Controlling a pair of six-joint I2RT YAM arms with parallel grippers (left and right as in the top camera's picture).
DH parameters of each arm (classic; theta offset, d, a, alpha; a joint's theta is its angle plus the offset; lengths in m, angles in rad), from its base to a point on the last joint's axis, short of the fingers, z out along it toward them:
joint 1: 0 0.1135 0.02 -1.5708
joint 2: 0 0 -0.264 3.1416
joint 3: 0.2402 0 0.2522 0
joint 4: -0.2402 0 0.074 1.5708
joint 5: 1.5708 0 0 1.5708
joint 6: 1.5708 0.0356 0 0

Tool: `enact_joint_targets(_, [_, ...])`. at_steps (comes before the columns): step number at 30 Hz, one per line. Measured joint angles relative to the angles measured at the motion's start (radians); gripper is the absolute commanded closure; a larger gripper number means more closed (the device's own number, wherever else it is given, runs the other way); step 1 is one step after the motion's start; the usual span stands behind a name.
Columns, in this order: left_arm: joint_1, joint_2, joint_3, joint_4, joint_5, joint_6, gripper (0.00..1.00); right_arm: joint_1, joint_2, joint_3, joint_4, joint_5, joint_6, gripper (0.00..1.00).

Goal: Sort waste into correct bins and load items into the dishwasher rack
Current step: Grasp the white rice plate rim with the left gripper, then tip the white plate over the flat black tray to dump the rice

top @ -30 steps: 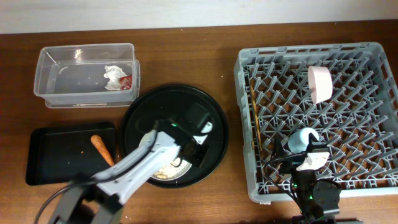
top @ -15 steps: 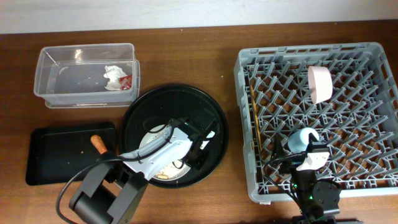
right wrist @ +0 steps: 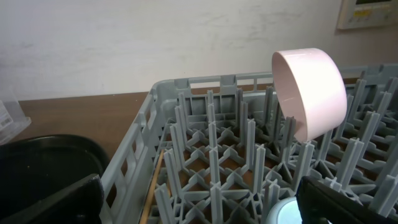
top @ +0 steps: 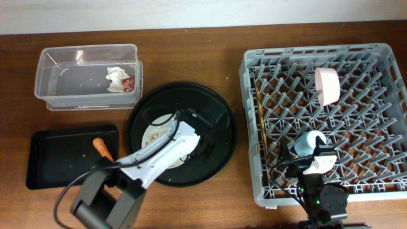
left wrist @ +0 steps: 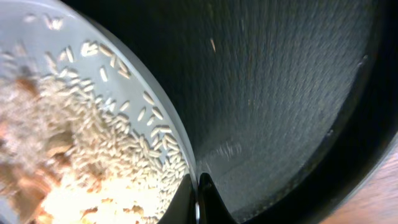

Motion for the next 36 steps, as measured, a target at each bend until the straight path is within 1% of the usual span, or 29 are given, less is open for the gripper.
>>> enact_joint_targets(3, [0.031,-0.066,0.023,-0.017,-0.001,-0.027,1.0,0.0,0.0,0.0,0.0,0.0,0.0,0.02])
enact_joint_targets(5, [0.079,-0.129,0.028,-0.043,-0.002,-0.056,1.0,0.0,0.0,0.0,0.0,0.0,0.0,0.02])
enact_joint_targets(10, [0.277,-0.241,0.035,-0.102,0.011,-0.12,1.0,0.0,0.0,0.0,0.0,0.0,-0.001,0.02])
enact_joint_targets(14, [0.469,-0.253,0.035,-0.148,0.025,-0.153,1.0,0.0,0.0,0.0,0.0,0.0,0.0,0.02])
enact_joint_targets(18, [0.632,-0.253,0.035,-0.148,0.065,-0.154,1.0,0.0,0.0,0.0,0.0,0.0,0.0,0.02])
enact_joint_targets(21, [0.748,-0.253,0.035,-0.126,0.13,-0.116,1.0,0.0,0.0,0.0,0.0,0.0,0.0,0.02])
enact_joint_targets(25, [0.874,-0.253,0.035,-0.088,0.249,-0.027,1.0,0.0,0.0,0.0,0.0,0.0,0.0,0.02])
enact_joint_targets(28, [0.956,-0.253,0.035,-0.047,0.381,0.062,1.0,0.0,0.0,0.0,0.0,0.0,0.0,0.02])
enact_joint_targets(32, [1.045,-0.253,0.034,-0.045,0.577,0.15,1.0,0.0,0.0,0.0,0.0,0.0,0.0,0.02])
enact_joint_targets(35, [1.117,-0.253,0.029,-0.064,0.703,0.187,1.0,0.0,0.0,0.0,0.0,0.0,0.0,0.02])
enact_joint_targets(36, [1.136,-0.253,0.026,-0.069,0.724,0.193,1.0,0.0,0.0,0.0,0.0,0.0,0.0,0.02])
